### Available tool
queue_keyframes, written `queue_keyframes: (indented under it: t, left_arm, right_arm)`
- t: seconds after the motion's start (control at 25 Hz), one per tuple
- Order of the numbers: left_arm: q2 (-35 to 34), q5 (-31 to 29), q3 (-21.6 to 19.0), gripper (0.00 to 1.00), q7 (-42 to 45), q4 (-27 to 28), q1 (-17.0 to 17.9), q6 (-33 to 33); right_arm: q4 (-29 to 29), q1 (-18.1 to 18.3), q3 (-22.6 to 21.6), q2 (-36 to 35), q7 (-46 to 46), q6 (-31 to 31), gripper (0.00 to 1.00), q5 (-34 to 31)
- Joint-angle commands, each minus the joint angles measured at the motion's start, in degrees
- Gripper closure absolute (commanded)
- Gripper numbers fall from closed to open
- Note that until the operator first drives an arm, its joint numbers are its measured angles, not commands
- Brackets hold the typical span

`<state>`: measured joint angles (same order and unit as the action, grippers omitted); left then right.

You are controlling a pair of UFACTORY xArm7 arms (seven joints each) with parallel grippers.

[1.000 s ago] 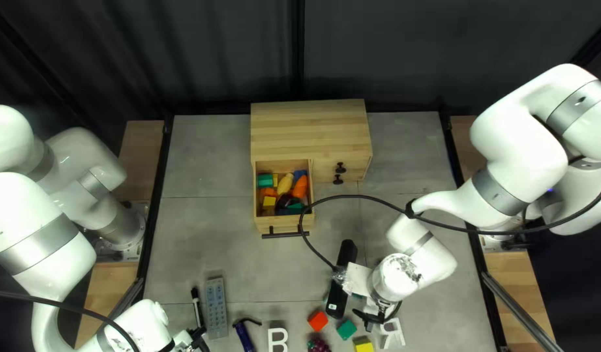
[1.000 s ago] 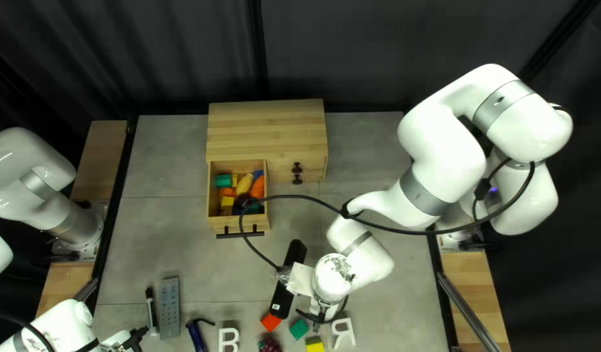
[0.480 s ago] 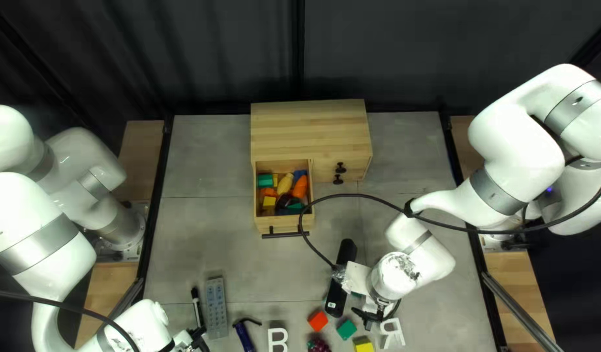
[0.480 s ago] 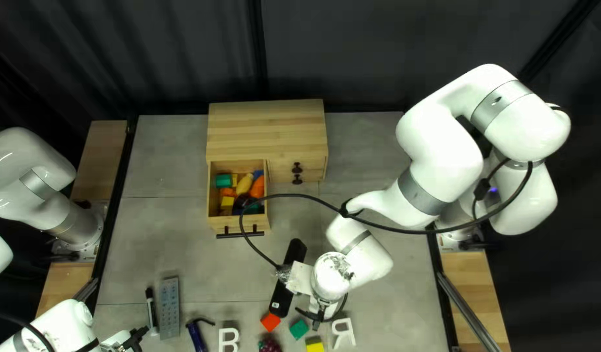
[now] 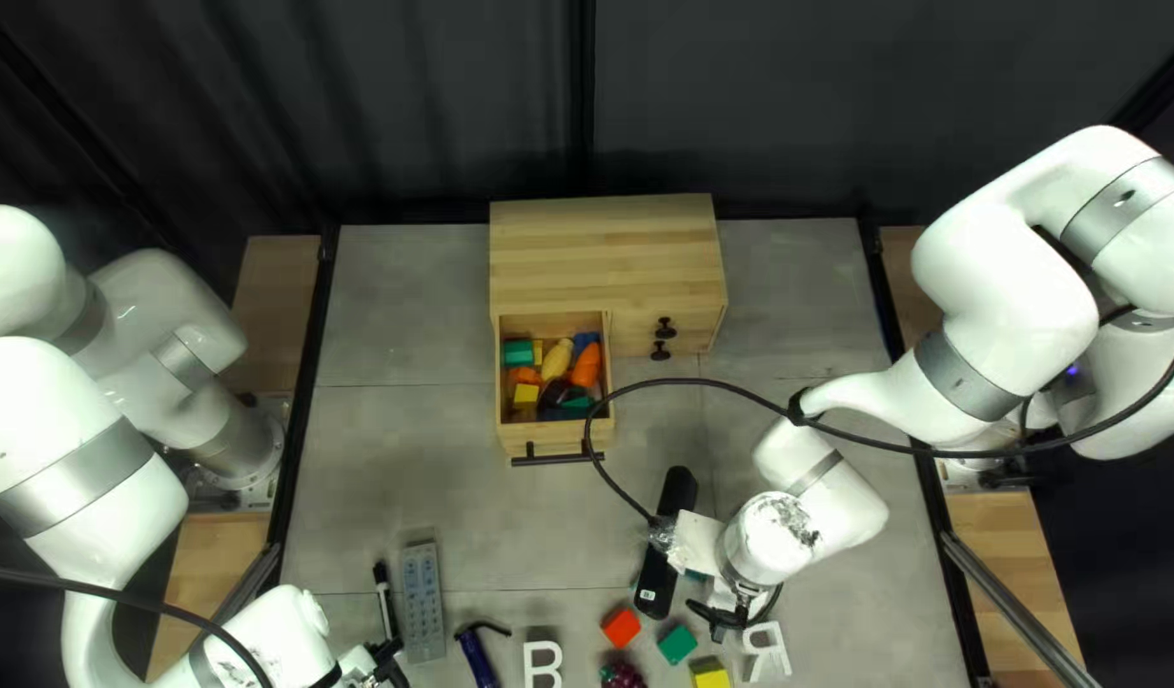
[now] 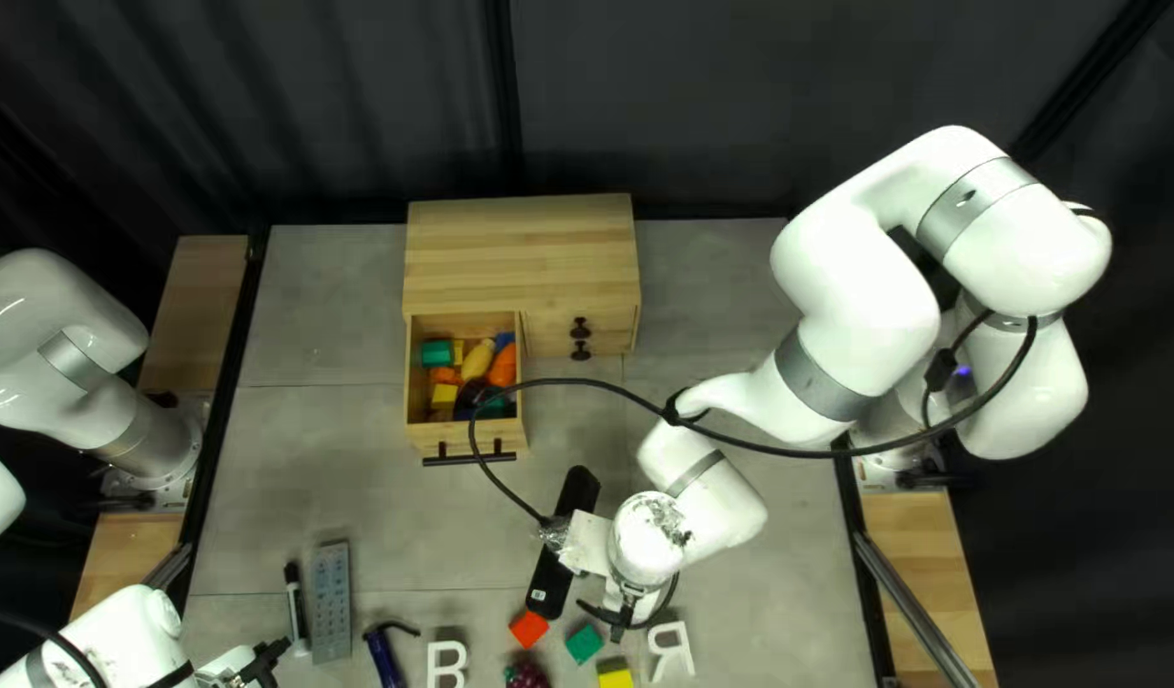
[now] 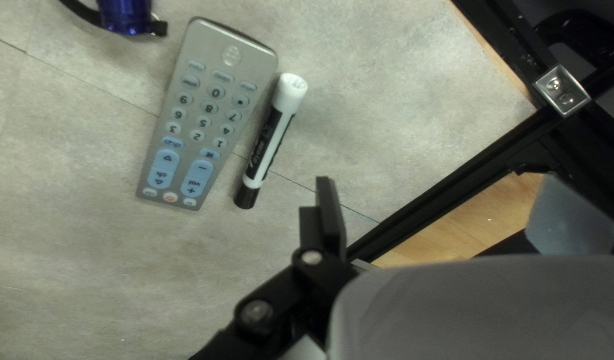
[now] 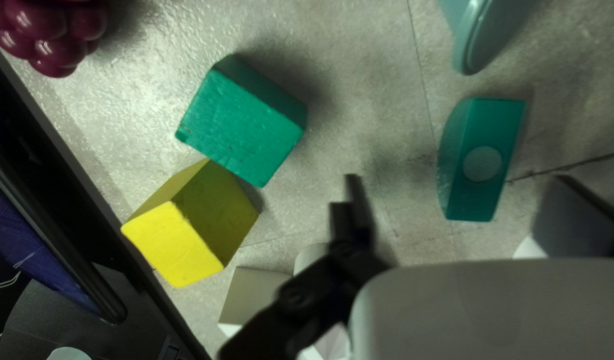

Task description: Open drawers and place objects into drawer and close

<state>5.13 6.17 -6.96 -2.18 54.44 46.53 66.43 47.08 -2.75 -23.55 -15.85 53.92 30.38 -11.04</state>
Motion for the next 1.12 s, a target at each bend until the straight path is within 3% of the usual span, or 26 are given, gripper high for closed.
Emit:
queue_keyframes:
  t: [0.04,0.28,0.52,0.72,0.84,0.96,1.12]
  left_arm:
    - [0.00,0.00,0.00,0.00,0.00,0.00,0.00,0.00]
    - [0.00,0.00,0.00,0.00,0.00,0.00,0.00,0.00]
    - [0.00,0.00,0.00,0.00,0.00,0.00,0.00,0.00]
    - [0.00,0.00,0.00,0.00,0.00,0.00,0.00,0.00]
    - [0.00,0.00,0.00,0.00,0.00,0.00,0.00,0.00]
    - [0.00,0.00,0.00,0.00,0.00,0.00,0.00,0.00]
    - [0.00,0.00,0.00,0.00,0.00,0.00,0.00,0.00]
  right_arm:
    - [0.78,0.03,-0.44,1.64,-0.19,2.63,0.91,0.70]
    - [4.04,-0.30,-0.97,3.15,-0.53,8.24,0.90,1.12]
    - [9.31,0.21,-0.93,7.55,-2.85,18.38,0.92,1.23]
    - [17.90,1.58,0.47,9.74,-7.12,30.08,0.93,-0.44]
    - [26.07,2.79,1.88,7.90,-10.97,37.56,0.92,-3.01]
    - [29.80,3.49,2.88,6.07,-12.98,39.70,0.93,-5.24]
    - [30.34,5.16,4.40,5.54,-15.38,38.91,0.94,-6.89]
